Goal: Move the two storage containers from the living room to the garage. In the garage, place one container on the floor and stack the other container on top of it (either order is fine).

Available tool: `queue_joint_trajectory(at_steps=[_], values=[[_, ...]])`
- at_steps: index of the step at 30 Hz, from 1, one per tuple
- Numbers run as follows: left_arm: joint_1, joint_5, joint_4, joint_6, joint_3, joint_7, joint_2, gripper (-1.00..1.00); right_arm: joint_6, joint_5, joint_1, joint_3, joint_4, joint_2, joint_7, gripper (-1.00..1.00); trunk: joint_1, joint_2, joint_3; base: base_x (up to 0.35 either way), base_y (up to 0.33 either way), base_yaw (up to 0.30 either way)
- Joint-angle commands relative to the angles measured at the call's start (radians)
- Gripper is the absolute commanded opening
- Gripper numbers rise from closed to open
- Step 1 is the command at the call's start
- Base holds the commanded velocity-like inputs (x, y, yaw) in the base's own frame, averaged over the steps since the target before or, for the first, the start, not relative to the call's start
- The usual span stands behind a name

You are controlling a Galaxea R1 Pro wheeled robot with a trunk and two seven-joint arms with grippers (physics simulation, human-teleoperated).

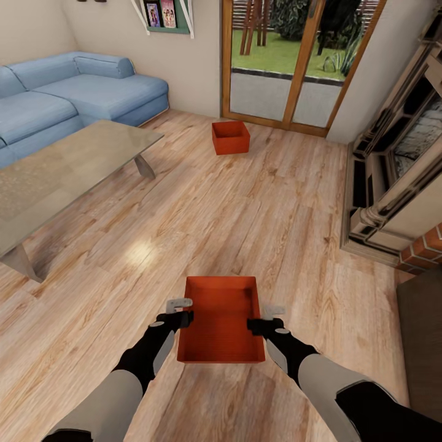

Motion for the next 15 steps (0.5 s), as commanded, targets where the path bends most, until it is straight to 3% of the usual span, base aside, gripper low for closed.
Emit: queue_joint_trajectory(at_steps=[1, 15], values=[[0.000, 0.007, -0.002, 0.005, -0.001, 0.005, 0.000, 1.00, -0.004, -0.010, -0.001, 0.009, 0.002, 0.000, -0.004, 1.00, 0.000, 0.000, -0.001, 0.000, 0.000, 0.000], [0.000, 0.010, 0.004, 0.000, -0.005, 0.007, -0.001, 1.00, 0.007, -0.004, -0.001, 0.009, 0.005, -0.003, -0.003, 1.00, 0.000, 0.000, -0.001, 0.000, 0.000, 0.000]])
